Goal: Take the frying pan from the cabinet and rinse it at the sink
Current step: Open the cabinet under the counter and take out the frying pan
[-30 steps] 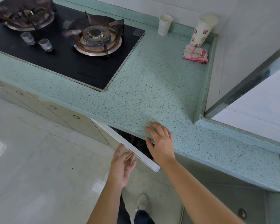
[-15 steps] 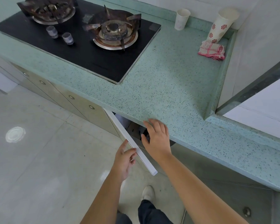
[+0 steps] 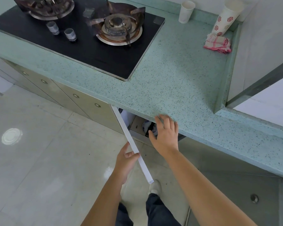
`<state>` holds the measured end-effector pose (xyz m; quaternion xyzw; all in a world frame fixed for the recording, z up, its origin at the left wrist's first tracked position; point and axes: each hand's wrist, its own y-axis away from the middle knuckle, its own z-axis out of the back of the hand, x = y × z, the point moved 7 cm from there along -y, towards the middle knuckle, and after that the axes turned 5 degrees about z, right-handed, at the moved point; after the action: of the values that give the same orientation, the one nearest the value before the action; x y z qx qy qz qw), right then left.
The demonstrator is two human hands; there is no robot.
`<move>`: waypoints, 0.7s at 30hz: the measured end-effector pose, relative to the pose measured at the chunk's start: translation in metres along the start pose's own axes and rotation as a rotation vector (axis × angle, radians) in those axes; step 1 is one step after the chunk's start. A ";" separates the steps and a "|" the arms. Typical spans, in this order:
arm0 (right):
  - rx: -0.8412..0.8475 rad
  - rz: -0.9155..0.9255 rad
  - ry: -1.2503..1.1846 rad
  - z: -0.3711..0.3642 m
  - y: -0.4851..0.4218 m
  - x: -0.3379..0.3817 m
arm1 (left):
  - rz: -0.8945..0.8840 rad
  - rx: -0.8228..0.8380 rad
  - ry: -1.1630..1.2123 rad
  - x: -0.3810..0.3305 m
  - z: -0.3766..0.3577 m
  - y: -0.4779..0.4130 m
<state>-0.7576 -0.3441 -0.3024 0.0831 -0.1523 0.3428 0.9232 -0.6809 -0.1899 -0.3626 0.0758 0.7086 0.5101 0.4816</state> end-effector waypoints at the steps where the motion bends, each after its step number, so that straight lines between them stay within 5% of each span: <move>1: -0.006 -0.012 -0.005 0.000 0.000 0.000 | -0.009 -0.004 -0.038 0.000 0.005 0.001; 10: -0.018 -0.082 0.015 -0.003 0.000 0.003 | -0.074 -0.050 -0.199 0.005 0.062 0.009; 21: -0.006 -0.123 0.015 -0.002 0.001 0.007 | -0.130 -0.313 -1.011 -0.014 0.100 0.016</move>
<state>-0.7528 -0.3392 -0.3021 0.0871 -0.1411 0.2857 0.9439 -0.6036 -0.1259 -0.3432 0.1951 0.3067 0.4787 0.7992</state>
